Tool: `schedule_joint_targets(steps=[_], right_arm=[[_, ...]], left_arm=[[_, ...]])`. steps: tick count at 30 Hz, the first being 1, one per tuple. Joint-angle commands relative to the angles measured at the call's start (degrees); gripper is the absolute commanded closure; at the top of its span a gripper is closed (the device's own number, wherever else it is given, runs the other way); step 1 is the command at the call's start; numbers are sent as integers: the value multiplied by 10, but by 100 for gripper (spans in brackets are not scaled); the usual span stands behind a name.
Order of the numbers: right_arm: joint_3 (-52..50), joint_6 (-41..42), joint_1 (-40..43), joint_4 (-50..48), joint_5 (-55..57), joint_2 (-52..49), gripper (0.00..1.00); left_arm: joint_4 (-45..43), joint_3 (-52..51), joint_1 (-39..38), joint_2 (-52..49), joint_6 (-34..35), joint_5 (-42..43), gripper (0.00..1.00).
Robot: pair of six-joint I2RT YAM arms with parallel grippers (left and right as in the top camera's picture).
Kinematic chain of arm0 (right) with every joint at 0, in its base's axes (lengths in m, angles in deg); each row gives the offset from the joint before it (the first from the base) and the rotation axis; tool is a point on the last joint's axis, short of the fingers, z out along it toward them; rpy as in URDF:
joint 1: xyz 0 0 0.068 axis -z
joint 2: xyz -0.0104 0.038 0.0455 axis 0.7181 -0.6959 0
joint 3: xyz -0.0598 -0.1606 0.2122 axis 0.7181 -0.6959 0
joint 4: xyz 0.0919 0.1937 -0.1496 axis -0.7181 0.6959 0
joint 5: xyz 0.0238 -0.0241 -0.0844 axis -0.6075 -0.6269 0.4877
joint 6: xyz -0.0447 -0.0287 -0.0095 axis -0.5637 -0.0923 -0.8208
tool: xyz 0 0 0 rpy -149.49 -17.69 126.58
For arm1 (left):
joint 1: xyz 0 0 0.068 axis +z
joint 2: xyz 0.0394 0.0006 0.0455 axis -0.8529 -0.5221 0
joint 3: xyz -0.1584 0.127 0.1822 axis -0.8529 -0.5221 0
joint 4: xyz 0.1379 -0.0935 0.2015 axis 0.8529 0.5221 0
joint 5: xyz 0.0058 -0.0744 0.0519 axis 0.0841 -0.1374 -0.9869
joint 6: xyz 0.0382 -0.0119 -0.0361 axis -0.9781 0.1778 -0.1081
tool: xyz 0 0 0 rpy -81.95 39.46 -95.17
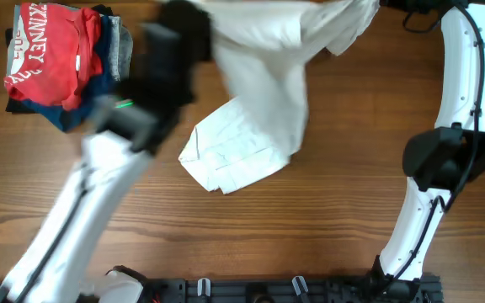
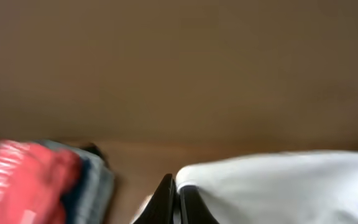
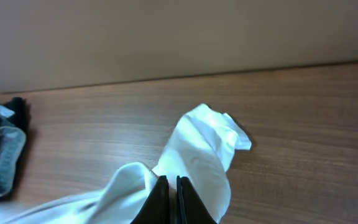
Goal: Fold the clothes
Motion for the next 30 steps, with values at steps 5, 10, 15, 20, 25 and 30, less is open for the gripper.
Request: schedule_joint_targets(steps=[5,10,15,20,25,30], right_arm=[[9,-23,36,-2,-9,161,96],[10,-22,94,-12,4,292,96],[10,-37,114,-6,4,353,96],[10,-38,112,28,-1,350,96],[10,-41,112,44,-37,323,96],[10,-50,90,50,-58,279,96]], left_arm=[[-45,23,67,74,-44,34,96],[-44,100,65,117,-66,-19,96],[-11,122,39,142,-66,28,96],[68,122,14,113,-57,67,95],[106,122,13,74,-44,67,89],[114,122,21,58,-42,67,82]])
